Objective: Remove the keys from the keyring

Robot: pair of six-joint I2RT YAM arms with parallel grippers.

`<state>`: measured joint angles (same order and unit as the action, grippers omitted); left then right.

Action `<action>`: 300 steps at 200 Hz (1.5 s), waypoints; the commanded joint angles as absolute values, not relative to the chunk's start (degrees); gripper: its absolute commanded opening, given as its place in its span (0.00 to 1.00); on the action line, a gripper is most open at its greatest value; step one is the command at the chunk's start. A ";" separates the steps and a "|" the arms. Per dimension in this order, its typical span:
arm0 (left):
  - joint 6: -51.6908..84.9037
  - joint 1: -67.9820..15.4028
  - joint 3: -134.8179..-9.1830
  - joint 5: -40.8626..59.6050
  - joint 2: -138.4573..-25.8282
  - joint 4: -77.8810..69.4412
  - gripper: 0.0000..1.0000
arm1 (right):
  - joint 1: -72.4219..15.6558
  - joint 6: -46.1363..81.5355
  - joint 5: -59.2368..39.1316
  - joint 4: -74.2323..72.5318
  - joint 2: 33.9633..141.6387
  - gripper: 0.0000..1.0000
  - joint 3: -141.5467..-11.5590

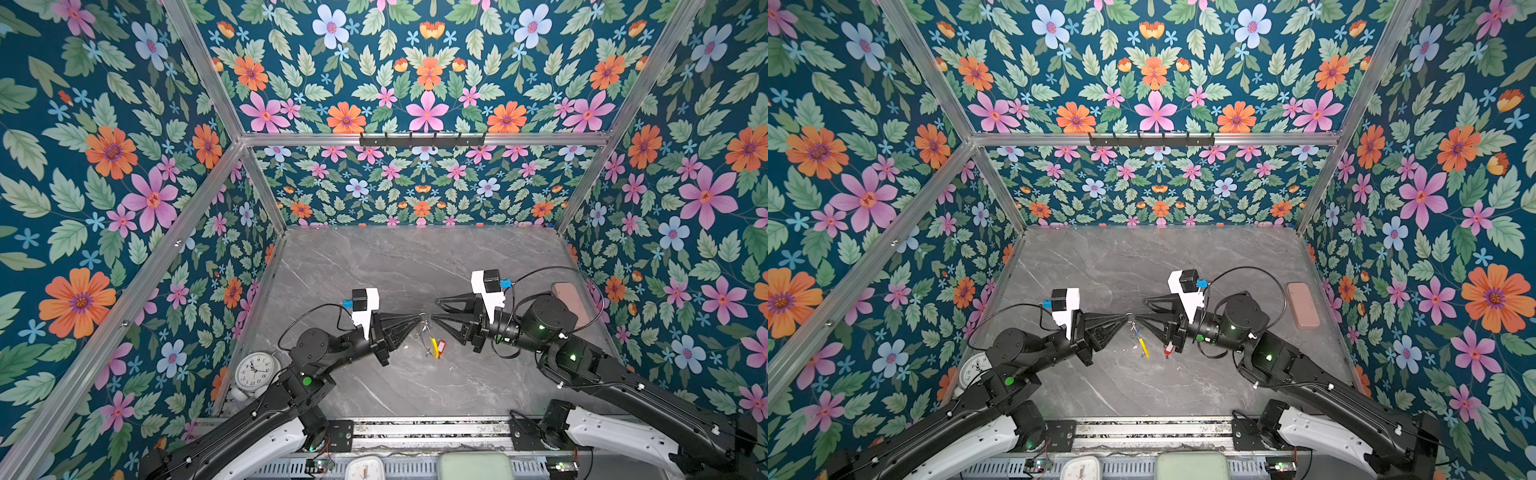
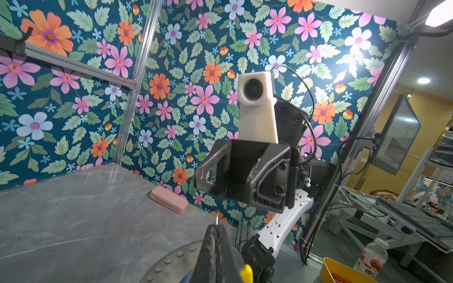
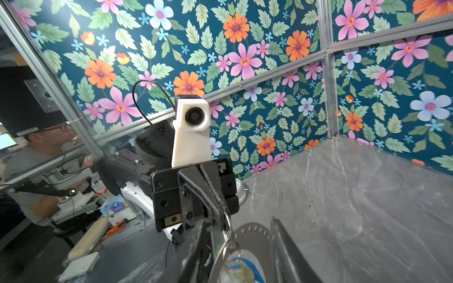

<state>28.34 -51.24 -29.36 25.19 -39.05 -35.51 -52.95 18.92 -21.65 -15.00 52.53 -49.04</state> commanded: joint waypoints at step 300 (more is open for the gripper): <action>22.54 -51.23 -48.23 34.15 -42.15 0.26 0.37 | -52.96 1.99 -29.53 34.45 62.96 0.00 -78.06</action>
